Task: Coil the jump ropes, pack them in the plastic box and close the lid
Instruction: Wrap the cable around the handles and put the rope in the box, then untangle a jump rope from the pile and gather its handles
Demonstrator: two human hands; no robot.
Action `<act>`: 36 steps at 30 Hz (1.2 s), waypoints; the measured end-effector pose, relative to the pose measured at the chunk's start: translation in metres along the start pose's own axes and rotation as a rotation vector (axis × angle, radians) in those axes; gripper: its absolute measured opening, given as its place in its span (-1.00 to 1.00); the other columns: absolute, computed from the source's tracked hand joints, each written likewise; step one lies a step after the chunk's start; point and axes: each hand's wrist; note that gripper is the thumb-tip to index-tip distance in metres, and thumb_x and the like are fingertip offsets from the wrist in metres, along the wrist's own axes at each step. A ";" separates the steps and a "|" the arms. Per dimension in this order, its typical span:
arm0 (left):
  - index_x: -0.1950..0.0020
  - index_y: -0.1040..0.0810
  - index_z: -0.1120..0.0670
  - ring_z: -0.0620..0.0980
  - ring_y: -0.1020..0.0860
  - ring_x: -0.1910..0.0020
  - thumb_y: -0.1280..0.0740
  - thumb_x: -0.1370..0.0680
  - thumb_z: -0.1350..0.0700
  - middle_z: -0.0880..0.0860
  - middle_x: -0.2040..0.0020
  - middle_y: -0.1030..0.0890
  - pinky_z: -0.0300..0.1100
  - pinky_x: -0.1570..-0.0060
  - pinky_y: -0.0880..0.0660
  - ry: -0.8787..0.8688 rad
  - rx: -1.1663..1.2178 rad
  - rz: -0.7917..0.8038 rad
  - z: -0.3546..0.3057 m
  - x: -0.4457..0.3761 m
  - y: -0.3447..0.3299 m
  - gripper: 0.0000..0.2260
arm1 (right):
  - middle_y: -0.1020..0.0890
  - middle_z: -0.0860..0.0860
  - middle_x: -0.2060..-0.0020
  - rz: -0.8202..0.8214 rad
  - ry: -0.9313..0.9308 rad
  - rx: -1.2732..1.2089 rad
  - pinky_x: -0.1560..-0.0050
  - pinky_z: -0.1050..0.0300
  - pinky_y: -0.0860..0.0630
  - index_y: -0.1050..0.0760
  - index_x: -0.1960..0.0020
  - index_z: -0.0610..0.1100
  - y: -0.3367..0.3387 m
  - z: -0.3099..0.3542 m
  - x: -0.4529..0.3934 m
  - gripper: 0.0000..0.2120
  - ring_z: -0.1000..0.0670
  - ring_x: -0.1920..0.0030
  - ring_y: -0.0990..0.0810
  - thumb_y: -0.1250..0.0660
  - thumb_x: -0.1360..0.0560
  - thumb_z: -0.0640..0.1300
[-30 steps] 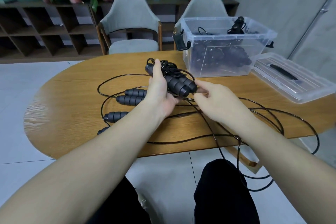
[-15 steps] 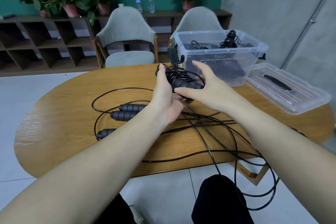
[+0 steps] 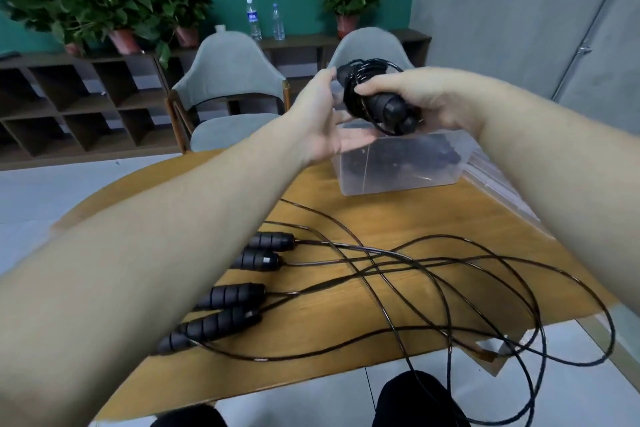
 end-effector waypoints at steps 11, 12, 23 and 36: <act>0.01 -0.53 0.05 -0.07 -0.43 0.29 -0.21 -0.59 0.10 0.00 0.13 -0.60 -0.20 0.30 -0.34 -0.232 -0.507 -0.256 -0.012 -0.071 0.014 -0.88 | -0.63 -0.01 0.17 -0.234 -0.111 0.129 0.30 0.22 -0.50 -0.50 0.00 -0.05 0.032 -0.001 -0.098 -0.67 0.03 0.25 -0.61 -0.46 -0.44 0.17; 0.01 -0.54 0.07 -0.07 -0.42 0.27 -0.21 -0.60 0.10 0.00 0.11 -0.59 -0.20 0.28 -0.33 -0.274 -0.590 -0.266 -0.011 -0.077 0.017 -0.87 | -0.64 -0.03 0.16 -0.224 -0.108 0.142 0.30 0.21 -0.52 -0.50 0.00 -0.06 0.030 -0.004 -0.109 -0.66 0.01 0.24 -0.62 -0.48 -0.42 0.15; 0.06 -0.49 0.06 -0.14 -0.44 0.24 -0.25 -0.62 0.07 -0.03 0.15 -0.52 -0.31 0.29 -0.38 -0.419 -0.694 -0.268 0.014 -0.115 0.041 -0.90 | -0.59 -0.13 -0.15 -0.138 -0.108 0.833 -0.13 -0.03 -0.52 -0.53 -0.26 -0.16 -0.004 -0.019 -0.165 -0.08 -0.17 -0.05 -0.57 -0.06 -0.36 0.60; 0.01 -0.49 0.06 -0.04 -0.48 0.15 -0.25 -0.60 0.10 -0.01 0.14 -0.51 -0.14 0.09 -0.47 -0.382 -0.604 -0.259 0.017 -0.104 0.046 -0.94 | -0.50 -0.23 -0.35 -0.199 -0.112 0.919 -0.34 -0.07 -0.39 -0.44 -0.37 -0.30 -0.018 -0.024 -0.152 -0.59 -0.26 -0.32 -0.47 0.05 -0.69 -0.19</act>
Point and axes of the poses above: each hand's wrist, its own x-axis away from the middle knuckle, its own y-axis out of the back of the hand, z = x × y
